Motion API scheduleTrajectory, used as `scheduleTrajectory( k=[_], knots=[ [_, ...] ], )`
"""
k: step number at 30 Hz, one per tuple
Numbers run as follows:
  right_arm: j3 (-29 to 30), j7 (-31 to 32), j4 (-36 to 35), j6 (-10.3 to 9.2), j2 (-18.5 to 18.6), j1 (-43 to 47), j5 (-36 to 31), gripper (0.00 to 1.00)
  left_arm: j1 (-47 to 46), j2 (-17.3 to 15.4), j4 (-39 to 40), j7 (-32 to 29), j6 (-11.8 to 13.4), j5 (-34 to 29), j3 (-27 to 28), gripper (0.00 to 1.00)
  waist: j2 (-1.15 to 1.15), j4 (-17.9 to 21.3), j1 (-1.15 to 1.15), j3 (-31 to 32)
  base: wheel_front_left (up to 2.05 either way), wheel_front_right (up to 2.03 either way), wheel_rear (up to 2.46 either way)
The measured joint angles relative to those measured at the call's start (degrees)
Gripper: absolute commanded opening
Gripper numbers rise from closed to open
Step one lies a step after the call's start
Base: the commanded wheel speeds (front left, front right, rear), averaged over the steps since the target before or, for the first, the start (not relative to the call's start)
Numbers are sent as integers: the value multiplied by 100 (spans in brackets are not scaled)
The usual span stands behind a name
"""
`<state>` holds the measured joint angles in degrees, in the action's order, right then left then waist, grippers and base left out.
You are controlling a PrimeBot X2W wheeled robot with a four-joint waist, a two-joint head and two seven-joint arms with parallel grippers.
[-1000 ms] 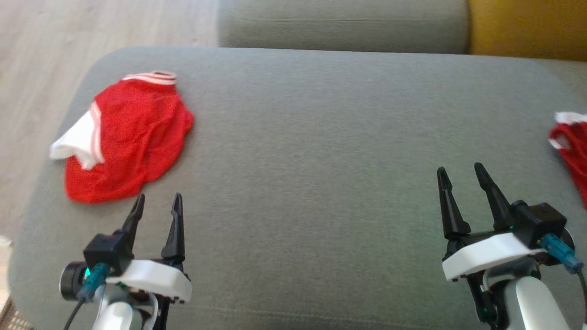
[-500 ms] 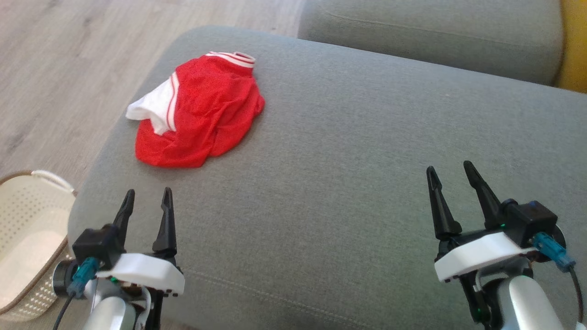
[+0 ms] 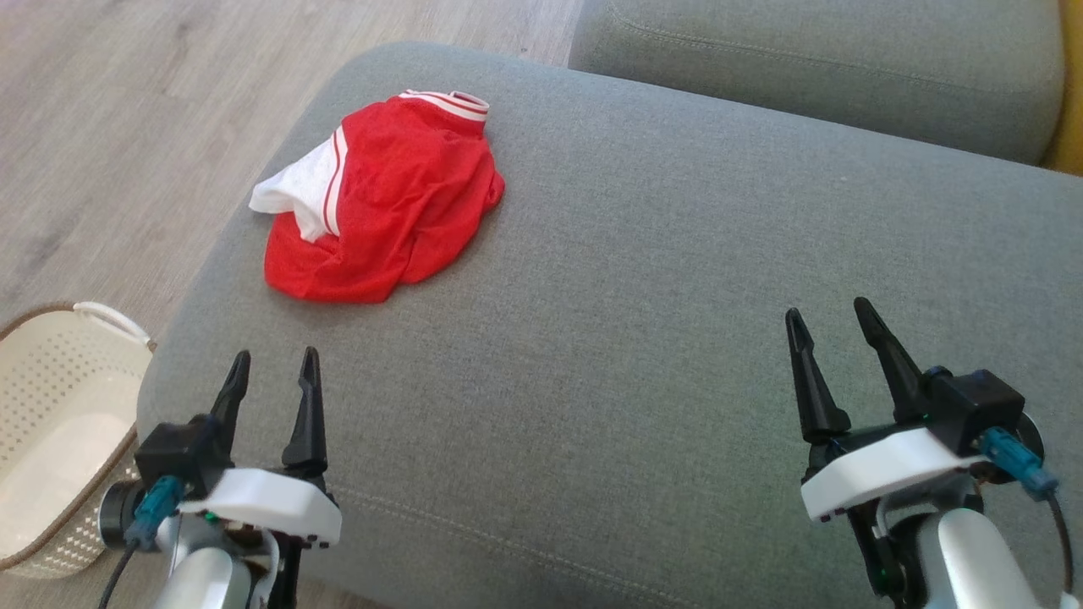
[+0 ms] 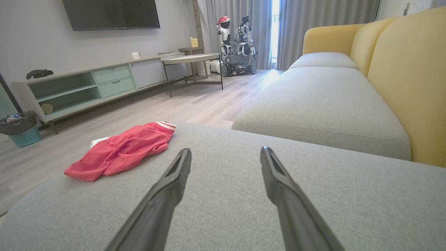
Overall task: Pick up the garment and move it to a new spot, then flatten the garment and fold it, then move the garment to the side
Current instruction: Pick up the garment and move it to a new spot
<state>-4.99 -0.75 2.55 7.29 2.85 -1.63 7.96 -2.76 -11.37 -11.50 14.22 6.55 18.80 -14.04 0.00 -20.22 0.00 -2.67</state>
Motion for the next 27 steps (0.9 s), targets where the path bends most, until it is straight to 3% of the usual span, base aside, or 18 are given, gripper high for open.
scheduleTrajectory(
  k=[7, 13, 18, 27],
  knots=[
    [-25, 78, -180, 0, 0, -74, -91, 100, -296, 62, -93, 7, -58, 3, 3, 100, 0, 55, 0, -222, 0, 0, 0],
    [-35, 137, -437, 0, 10, -554, -158, 100, -1265, 203, -447, 9, -207, 88, 30, 100, 0, 222, 0, -719, 0, 0, 0],
    [-183, 182, -497, 0, 85, -873, -169, 100, -2178, 218, -1391, 24, -364, 154, 134, 100, 0, 493, 0, -1161, 0, 0, 0],
    [-346, 79, -447, 0, 159, -1385, -189, 100, -3551, 114, -3499, -327, -876, 466, 209, 100, 0, 1145, 0, -1946, 0, 0, 0]
  ],
)
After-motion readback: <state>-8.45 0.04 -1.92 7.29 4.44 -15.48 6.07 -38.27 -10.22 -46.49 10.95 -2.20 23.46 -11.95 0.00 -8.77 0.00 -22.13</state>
